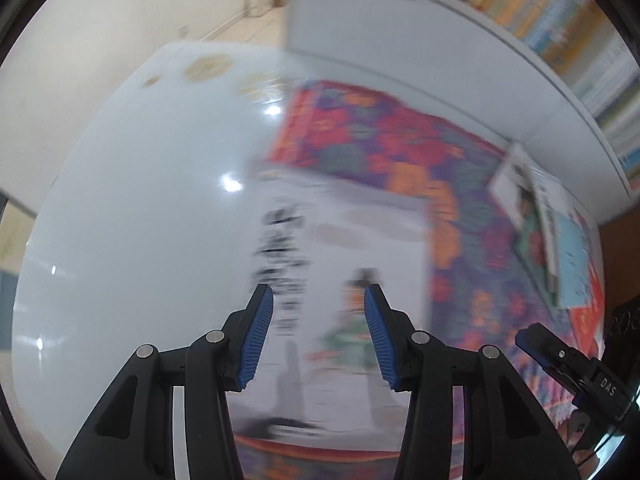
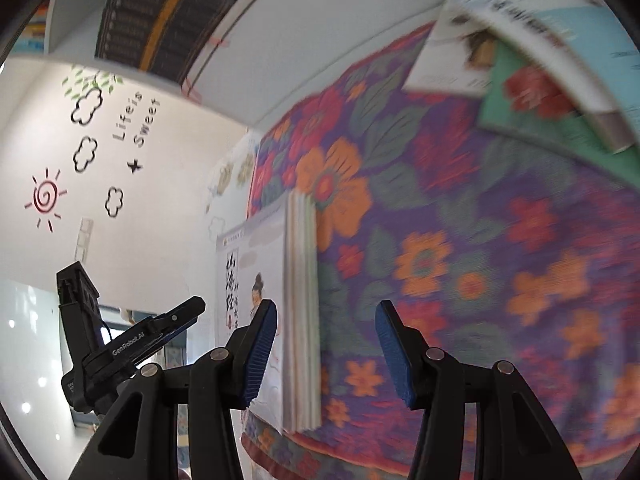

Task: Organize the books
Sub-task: 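Open the left tool and move it back to the book pile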

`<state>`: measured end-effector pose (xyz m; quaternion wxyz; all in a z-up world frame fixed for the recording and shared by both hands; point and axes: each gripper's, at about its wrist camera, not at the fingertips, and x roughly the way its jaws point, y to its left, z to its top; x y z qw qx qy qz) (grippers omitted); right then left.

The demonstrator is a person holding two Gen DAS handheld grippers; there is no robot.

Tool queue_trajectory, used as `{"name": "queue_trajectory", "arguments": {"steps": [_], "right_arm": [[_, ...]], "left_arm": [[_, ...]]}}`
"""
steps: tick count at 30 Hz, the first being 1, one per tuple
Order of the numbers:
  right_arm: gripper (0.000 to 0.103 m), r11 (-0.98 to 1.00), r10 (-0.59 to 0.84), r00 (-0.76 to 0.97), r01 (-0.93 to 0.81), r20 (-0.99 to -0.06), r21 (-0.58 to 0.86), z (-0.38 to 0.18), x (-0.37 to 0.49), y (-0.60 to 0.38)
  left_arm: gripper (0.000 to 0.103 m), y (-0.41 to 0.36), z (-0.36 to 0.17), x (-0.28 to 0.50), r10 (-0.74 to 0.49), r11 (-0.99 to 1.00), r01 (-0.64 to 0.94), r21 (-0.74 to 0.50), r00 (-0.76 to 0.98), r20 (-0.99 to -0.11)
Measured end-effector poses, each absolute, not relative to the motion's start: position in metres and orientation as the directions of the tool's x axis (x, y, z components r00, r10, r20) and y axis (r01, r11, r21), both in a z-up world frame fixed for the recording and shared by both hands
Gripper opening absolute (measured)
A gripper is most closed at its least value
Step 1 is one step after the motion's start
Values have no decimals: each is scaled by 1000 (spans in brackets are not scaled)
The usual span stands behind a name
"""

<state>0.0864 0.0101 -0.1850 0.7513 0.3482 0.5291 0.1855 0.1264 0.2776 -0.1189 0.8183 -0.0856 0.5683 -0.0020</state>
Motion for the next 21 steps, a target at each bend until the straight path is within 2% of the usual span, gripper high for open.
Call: {"name": "queue_trajectory", "arguments": {"steps": [6,13,19,21], "right_arm": [[51,695,587,459,136,-667,706,-168,71,-79],[51,740,471,542,187,-696,646,-164,76,-195],[51,778,386,601,195,-699,597,-170,106,-289],[51,818,345,586,195,-733,541,-182,128,-311]], "left_arm": [[46,185,-110,136,-174,984,31,-175,348,-921],[46,67,-129,139,-273,960,145,-240,292,-917],[46,-19,-144,163,-401,914,184,-362,260,-879],[46,-36,-149,173,-412,910,177,-376,268,-871]]}}
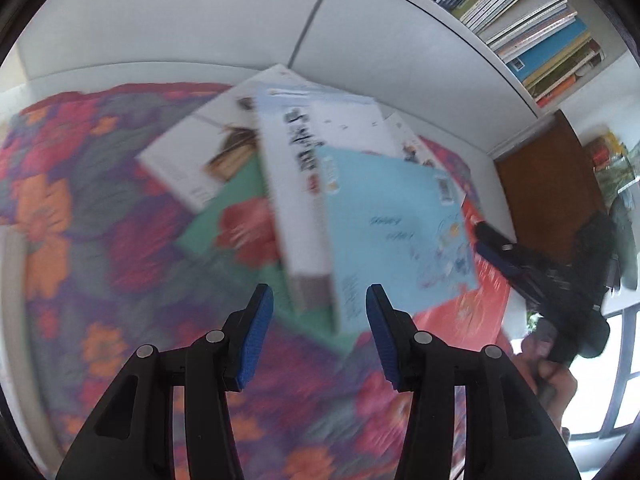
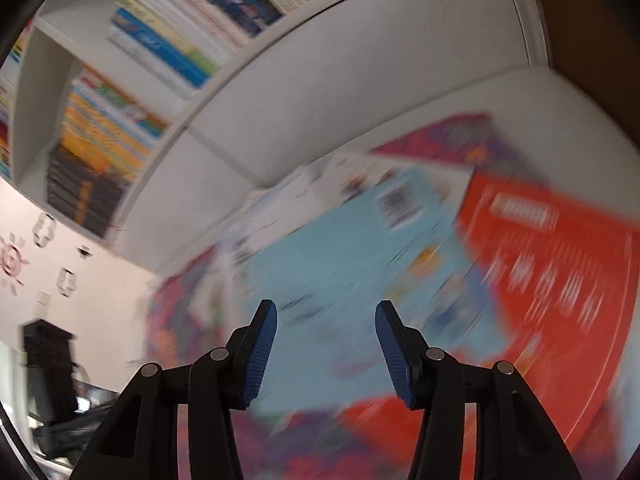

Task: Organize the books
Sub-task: 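Open the left tool and move it back to the book pile, then move the open left tool onto the light blue book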

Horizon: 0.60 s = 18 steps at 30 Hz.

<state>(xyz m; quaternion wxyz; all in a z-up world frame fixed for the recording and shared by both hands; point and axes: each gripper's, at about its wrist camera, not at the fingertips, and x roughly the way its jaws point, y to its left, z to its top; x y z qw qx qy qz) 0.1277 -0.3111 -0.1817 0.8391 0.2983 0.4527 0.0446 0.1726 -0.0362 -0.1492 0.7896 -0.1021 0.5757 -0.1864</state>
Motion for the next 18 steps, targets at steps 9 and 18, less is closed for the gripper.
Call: {"name": "queue_trajectory", "arguments": {"steps": [9,18], "right_arm": [[51,856,361,562,115,-744,503,-213,177,-341],[51,860,315,583,158,-748,486,-220,194,-359]], "left_arm": [[46,-79,-181,196,-395,917,166,-363,245,-885],[46,-88,-196,194,-365,926,186,-327,229,-903]]}}
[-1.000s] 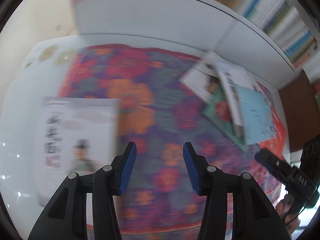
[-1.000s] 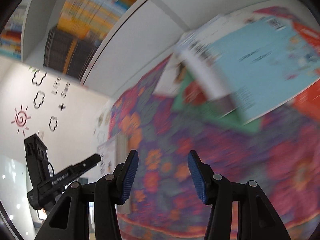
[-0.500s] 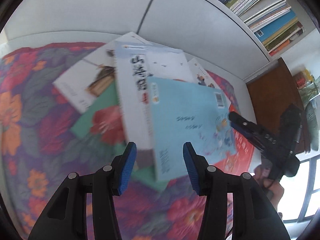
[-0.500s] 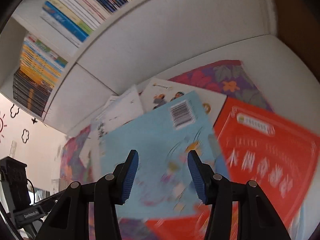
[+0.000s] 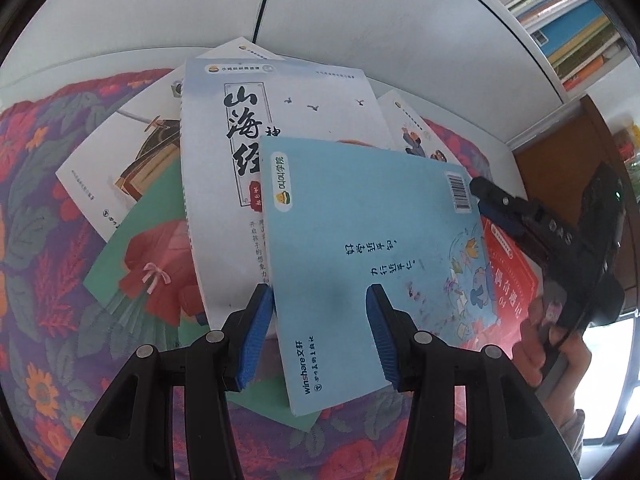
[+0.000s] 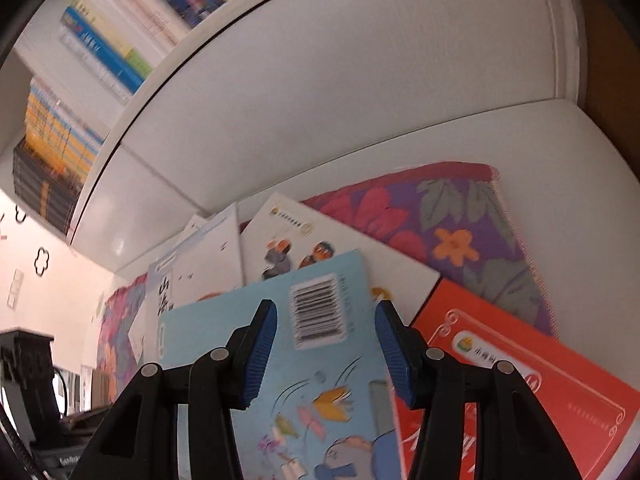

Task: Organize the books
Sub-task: 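Move the open left tool onto the light blue book, then grasp the light blue book's edge with the right tool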

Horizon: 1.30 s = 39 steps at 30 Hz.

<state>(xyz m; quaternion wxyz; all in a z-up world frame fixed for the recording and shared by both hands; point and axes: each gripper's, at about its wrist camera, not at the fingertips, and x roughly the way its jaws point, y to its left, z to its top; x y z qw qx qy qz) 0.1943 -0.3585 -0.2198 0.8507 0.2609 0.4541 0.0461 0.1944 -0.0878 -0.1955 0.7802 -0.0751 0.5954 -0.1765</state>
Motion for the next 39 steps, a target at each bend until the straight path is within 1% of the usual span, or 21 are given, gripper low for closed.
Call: {"name": "queue_trajectory", "arguments": {"steps": [1,4,8,11,15,18,19,21,23,26,28,30,32,35,39], "right_arm": [[51,854,311,589,171,-746,491,-222,195,-362],[54,788,418,587,147,-693,599,-232,198,-372],[55,796,445,568,102,-692,596,-230,202,-372],[56,770,484,574,80,-661,633,-222,196,-377],[56,716,547,621,0,-562,698,-193,179,-383],[56,669,606,632,-77,-483,739,-173,167,-381],[56,660,621,628,-98,-469,745,-168,162,-381],[56,660,636,605,-105,-479,744,-165,155,-378],[56,673,636,570,-81,-520,735,-175,142,-374],[56,697,630,499,-26,-595,716,-202,120,-366],[53,694,646,446,-5,-620,720,-221,106,-361],[50,697,652,427,-10,-627,717,-234,94,-356],[48,720,611,465,10,-641,694,-238,91,-361],[48,661,627,516,43,-583,749,-248,101,-374],[49,715,593,547,-20,-591,699,-246,123,-366]], "left_arm": [[46,-89,-196,193,-360,927,196,-320,228,-905],[46,-91,-197,193,-349,928,218,-303,216,-912],[46,-90,-198,193,-349,927,224,-301,218,-911],[46,-90,-199,194,-339,929,230,-289,220,-915],[46,-87,-200,193,-341,930,223,-293,218,-914],[46,-80,-200,189,-343,931,209,-299,221,-913],[46,-77,-199,188,-342,932,205,-300,221,-913],[46,-72,-198,186,-335,935,198,-295,220,-916],[46,-65,-198,185,-328,937,198,-287,220,-919],[46,-54,-196,184,-322,939,194,-283,216,-922],[46,-49,-196,185,-330,937,195,-291,208,-921],[46,-50,-195,186,-329,935,204,-289,201,-922],[47,-53,-195,185,-307,939,221,-262,204,-929],[52,-64,-198,184,-288,940,249,-232,217,-933],[54,-70,-200,181,-262,941,276,-195,230,-937]]}}
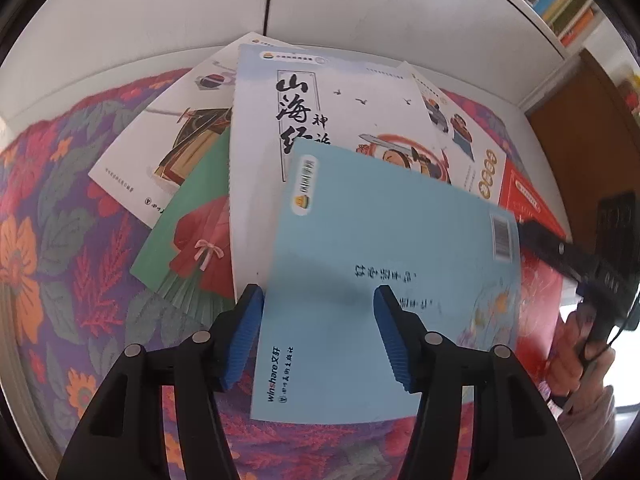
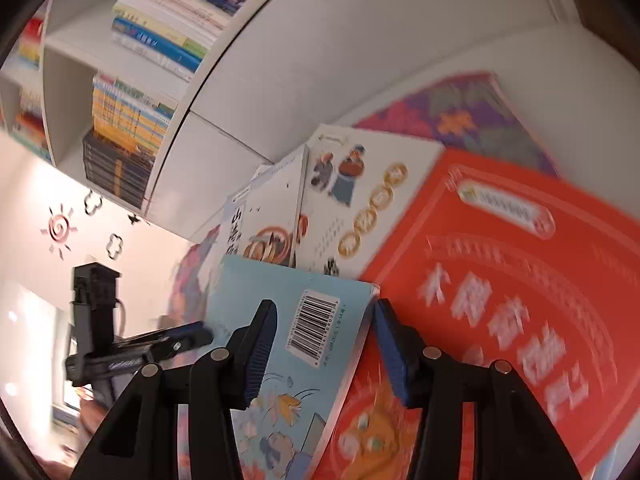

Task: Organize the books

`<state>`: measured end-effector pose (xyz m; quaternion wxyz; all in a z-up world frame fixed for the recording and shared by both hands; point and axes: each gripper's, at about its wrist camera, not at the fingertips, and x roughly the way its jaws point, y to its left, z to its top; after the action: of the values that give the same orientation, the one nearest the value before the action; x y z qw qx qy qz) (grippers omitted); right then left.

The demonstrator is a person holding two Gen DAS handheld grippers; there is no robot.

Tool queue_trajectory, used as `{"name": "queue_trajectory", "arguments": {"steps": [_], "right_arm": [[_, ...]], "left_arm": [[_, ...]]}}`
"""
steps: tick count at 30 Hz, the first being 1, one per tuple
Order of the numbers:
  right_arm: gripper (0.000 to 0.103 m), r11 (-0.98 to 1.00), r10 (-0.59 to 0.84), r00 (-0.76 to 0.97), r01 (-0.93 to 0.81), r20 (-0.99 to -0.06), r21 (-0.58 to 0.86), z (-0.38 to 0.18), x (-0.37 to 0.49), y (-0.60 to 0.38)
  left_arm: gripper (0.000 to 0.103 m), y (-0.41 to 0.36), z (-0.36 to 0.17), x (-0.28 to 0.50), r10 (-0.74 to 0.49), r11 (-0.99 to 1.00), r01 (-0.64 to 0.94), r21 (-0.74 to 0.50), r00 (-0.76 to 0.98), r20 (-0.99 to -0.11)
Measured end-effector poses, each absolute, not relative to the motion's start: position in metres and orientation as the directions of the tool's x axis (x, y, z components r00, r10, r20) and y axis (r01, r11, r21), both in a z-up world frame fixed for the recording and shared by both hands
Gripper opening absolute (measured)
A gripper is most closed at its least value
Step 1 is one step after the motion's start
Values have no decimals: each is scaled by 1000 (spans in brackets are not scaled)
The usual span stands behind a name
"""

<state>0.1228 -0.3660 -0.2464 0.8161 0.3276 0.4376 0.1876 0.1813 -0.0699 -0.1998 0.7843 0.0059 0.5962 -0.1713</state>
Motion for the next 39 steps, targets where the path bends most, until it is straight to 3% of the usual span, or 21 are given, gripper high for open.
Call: {"name": "queue_trajectory", "arguments": {"steps": [4,8,13,15,17,19,23,27,30,35,39], "right_arm": [[54,642,651,536,-11,-538,766,-247,126,-377],[55,374,774,558,-24,-298,927,-261,112,-401],[53,196,845,511,-29,-154,980,-276,96,-393],[48,246,874,442,-48,-200,968,-273,95,-367],[44,382,855,406,-70,-324,921,-261,96,-341],[16,449,810,432,-25,-396,893,-259,97,-337],[16,404,746,516,153,-422,902,-268,92,-353],[8,368,730,564,154,-387,917,-245,84,-353],[7,433,677,619,101,-397,896,-198,75,-353],[7,684,478,679,110,-556,722,-106,61,-351],[10,837,360,725,27,-587,546,-47,39,-317]], "left_arm": [[60,-69,-201,182,-279,937,278,-213,227,-933],[68,-73,-202,181,-274,935,293,-202,229,-934],[70,-81,-204,180,-253,935,309,-173,239,-938],[70,-80,-204,182,-257,935,307,-179,237,-937],[70,-78,-204,183,-272,933,303,-197,231,-934],[68,-76,-203,184,-282,932,296,-210,226,-933],[60,-70,-200,183,-314,927,274,-256,192,-930],[58,-55,-195,180,-339,925,235,-298,164,-926],[58,-42,-180,174,-339,927,233,-294,186,-922],[58,-13,-146,163,-370,920,225,-320,231,-900],[58,19,-127,147,-413,906,214,-366,255,-874]]}}
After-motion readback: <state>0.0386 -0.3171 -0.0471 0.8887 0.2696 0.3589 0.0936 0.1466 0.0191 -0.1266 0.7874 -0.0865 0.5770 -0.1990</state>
